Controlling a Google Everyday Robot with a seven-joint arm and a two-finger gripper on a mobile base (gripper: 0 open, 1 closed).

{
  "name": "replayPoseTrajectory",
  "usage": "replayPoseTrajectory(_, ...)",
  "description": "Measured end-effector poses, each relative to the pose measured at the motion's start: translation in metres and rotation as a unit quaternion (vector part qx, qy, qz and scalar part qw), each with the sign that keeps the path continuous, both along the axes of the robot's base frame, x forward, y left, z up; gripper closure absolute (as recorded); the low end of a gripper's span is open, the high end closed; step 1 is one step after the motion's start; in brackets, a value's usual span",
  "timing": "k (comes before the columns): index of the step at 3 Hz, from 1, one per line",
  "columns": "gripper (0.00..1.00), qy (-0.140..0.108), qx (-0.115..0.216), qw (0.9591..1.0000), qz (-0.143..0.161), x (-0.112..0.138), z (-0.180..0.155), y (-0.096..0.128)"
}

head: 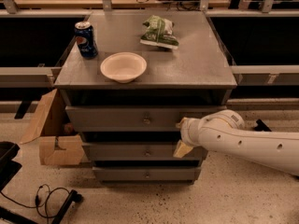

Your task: Close top drawer

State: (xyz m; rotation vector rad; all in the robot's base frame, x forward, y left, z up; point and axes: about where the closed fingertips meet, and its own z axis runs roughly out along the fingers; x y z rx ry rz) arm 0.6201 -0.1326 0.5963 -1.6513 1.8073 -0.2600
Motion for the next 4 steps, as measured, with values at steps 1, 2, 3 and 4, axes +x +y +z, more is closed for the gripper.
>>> replayPoseTrajectory(1,0.03,0.0,0.0,1.0,0.0,0.0,0.0,0.0)
replayPoseTrajectory(2,0.25,0.0,0.0,1.0,0.0,0.0,0.0,0.0)
replayPoseTrajectory(3,0.49,0.014,-0.028,0.9995,0.01,-0.028,0.015,-0.003)
replayPoseTrajectory(4,0.72,0.038,-0.08,0.9954,0.035,-0.078,0.053,-0.009)
